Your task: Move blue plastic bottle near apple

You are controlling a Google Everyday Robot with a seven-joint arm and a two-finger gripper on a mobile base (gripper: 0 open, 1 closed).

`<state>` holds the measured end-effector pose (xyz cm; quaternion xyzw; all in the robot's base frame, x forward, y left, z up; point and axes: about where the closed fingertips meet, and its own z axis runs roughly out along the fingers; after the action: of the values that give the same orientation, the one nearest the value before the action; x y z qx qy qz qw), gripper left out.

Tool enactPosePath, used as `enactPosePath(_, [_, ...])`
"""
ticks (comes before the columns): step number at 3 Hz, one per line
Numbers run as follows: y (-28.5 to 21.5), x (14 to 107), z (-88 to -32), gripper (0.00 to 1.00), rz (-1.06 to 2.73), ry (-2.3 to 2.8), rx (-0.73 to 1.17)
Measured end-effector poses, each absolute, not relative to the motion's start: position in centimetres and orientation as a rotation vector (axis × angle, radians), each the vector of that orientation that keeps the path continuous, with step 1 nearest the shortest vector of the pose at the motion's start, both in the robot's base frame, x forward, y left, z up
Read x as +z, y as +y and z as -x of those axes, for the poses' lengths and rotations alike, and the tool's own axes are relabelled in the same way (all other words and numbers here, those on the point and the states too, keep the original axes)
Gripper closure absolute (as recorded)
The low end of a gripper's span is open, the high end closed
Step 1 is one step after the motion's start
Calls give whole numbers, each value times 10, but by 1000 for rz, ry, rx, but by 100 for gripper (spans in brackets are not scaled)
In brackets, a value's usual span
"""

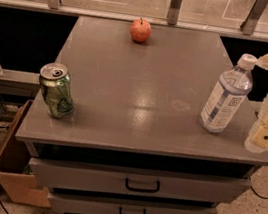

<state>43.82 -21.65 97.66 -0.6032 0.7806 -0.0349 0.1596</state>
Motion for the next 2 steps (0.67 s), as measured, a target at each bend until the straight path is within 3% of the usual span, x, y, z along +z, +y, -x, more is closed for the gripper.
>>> enactPosePath(2, [-228, 963, -443, 0, 1664, 2244, -27])
